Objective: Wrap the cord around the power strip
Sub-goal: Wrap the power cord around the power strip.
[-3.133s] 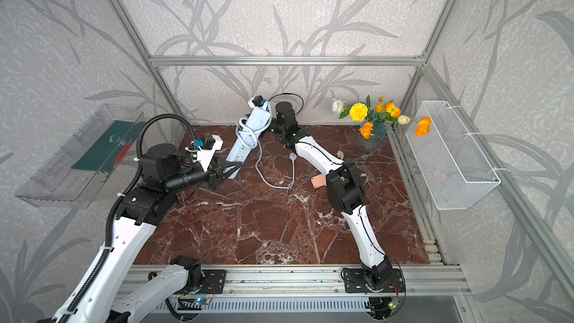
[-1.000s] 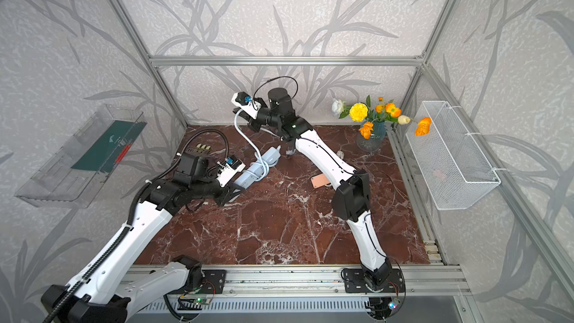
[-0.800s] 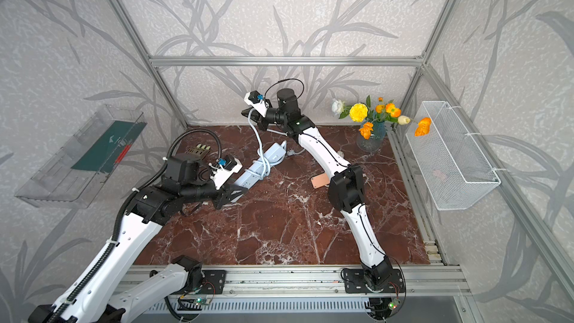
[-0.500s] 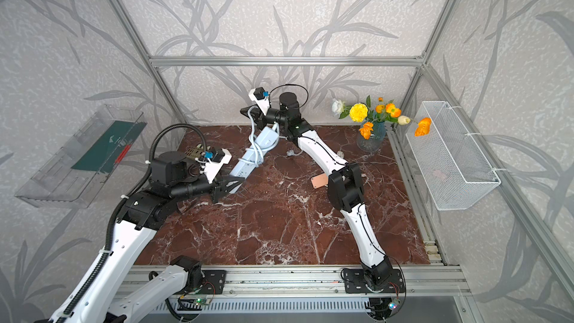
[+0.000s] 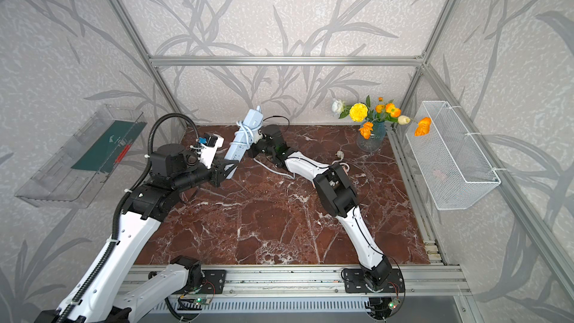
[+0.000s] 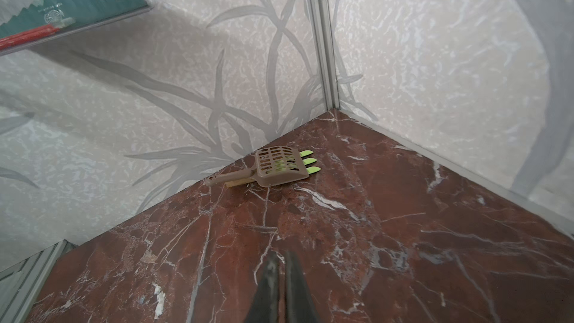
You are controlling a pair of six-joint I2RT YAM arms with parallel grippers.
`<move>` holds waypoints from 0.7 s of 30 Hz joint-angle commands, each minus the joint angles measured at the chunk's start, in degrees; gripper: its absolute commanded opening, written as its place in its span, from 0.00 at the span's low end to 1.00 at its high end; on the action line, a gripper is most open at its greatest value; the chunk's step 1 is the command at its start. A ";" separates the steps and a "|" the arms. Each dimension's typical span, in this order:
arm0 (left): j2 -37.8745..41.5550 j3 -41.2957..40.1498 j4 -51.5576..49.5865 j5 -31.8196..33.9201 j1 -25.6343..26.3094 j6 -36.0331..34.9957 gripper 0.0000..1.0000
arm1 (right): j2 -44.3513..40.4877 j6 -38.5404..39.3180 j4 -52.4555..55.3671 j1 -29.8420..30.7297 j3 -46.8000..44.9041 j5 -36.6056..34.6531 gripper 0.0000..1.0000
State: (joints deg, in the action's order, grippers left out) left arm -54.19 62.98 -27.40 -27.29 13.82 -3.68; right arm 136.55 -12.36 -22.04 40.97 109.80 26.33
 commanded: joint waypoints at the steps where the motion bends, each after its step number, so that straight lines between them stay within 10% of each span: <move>1: 1.51 6.94 11.56 9.94 -0.06 -4.00 0.00 | -1.45 -1.16 2.42 3.03 -5.74 -5.58 0.01; 8: -0.71 4.81 6.08 30.62 -6.13 -4.24 0.00 | -12.81 -0.79 -5.09 5.45 -25.24 -6.87 0.00; 21: 1.10 6.75 9.93 11.52 -6.49 2.83 0.00 | -12.05 0.35 -15.68 8.16 -28.54 -6.21 0.26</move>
State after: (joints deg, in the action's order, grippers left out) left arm -55.92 65.67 -27.16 -9.17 7.68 -4.27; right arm 121.84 -10.04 -33.10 48.82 80.23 20.40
